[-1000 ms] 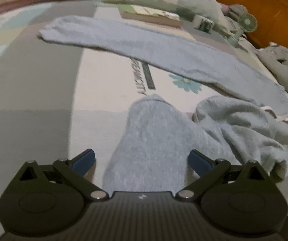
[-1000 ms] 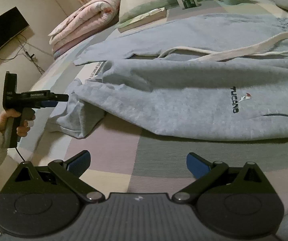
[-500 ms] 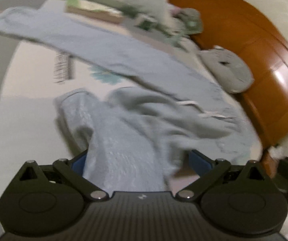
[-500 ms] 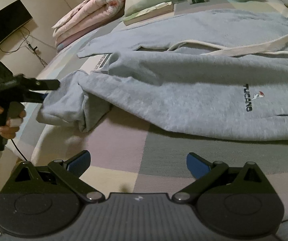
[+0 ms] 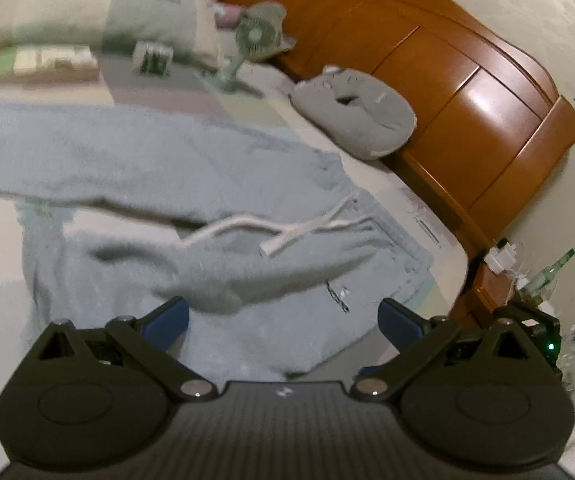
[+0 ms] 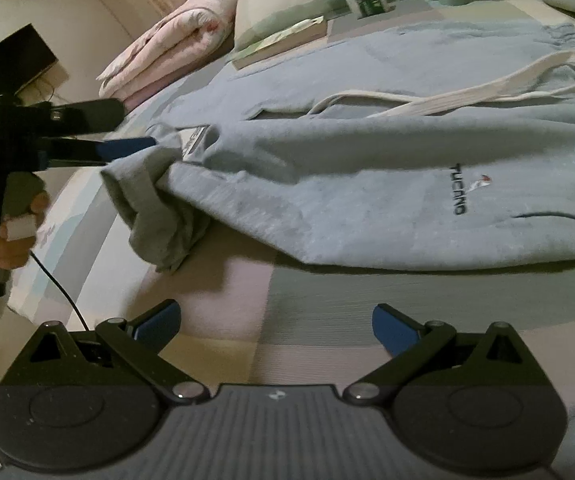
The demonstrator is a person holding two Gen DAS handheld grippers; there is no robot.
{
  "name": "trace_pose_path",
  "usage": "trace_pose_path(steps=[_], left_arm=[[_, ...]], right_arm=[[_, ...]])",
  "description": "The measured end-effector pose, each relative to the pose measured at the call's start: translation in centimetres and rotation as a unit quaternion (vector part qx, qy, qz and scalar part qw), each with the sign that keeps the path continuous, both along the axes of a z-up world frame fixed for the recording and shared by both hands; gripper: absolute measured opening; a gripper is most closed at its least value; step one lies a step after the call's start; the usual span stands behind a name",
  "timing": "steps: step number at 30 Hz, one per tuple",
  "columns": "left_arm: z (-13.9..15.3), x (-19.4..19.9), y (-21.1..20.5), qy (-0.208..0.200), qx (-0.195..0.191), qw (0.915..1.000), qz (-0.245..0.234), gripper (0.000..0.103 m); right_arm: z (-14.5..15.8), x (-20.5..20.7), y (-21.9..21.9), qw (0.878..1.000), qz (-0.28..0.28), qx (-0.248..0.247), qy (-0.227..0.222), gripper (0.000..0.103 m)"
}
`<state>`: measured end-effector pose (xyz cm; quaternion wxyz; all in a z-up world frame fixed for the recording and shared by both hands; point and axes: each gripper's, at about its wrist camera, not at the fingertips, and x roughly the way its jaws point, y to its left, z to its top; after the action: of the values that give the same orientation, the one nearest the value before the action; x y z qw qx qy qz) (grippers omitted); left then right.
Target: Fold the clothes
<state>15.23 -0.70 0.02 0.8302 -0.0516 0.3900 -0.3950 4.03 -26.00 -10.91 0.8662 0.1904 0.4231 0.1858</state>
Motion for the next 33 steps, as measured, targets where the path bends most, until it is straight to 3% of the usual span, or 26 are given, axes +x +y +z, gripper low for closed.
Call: trace_pose_path(steps=[4,8,12,16,18,20,24,27,31,33], left_arm=[[1.7,-3.0,2.1,-0.081,0.068,0.993,0.053,0.1],[1.6,-6.8,4.2,-0.141,0.162,0.972,0.094,0.1],[-0.1,-9.6,5.8,-0.142,0.225,0.9564,0.121,0.101],[-2.2,-9.5,7.7,-0.079,0.269,0.9448,0.169,0.101],[-2.9,-8.5,9.1,-0.035,0.249,0.9493,0.189,0.101],[-3.9,-6.5,11.1,0.016,0.19,0.959,0.21,0.101],[-6.5,-1.8,13.1,0.096,0.115,0.9623,0.227,0.1],[-8.6,0.9,12.9,0.147,0.09,0.9588,0.226,0.1],[-8.2,1.5,10.9,0.157,0.067,0.9629,0.209,0.099],[-6.9,1.1,10.0,0.146,0.04,0.9709,0.186,0.099]], right_arm=[[-0.2,0.0,-0.1,1.0,-0.003,0.006,0.0,0.103],[-0.6,0.2,0.3,1.0,0.004,0.007,0.003,0.103],[-0.7,0.1,0.8,1.0,0.012,0.007,0.003,0.103],[-0.4,-0.2,1.2,1.0,0.021,0.008,-0.003,0.103],[-0.3,-0.4,1.4,1.0,0.024,0.009,-0.006,0.103],[-0.2,-0.6,1.4,1.0,0.024,0.01,-0.007,0.103],[0.4,-1.2,1.3,1.0,0.024,0.01,-0.014,0.103],[1.1,-1.5,1.4,0.999,0.027,-0.001,-0.024,0.103],[2.1,-1.3,2.1,0.998,0.041,-0.034,-0.036,0.103],[2.6,-0.9,2.8,0.996,0.056,-0.053,-0.044,0.103]])
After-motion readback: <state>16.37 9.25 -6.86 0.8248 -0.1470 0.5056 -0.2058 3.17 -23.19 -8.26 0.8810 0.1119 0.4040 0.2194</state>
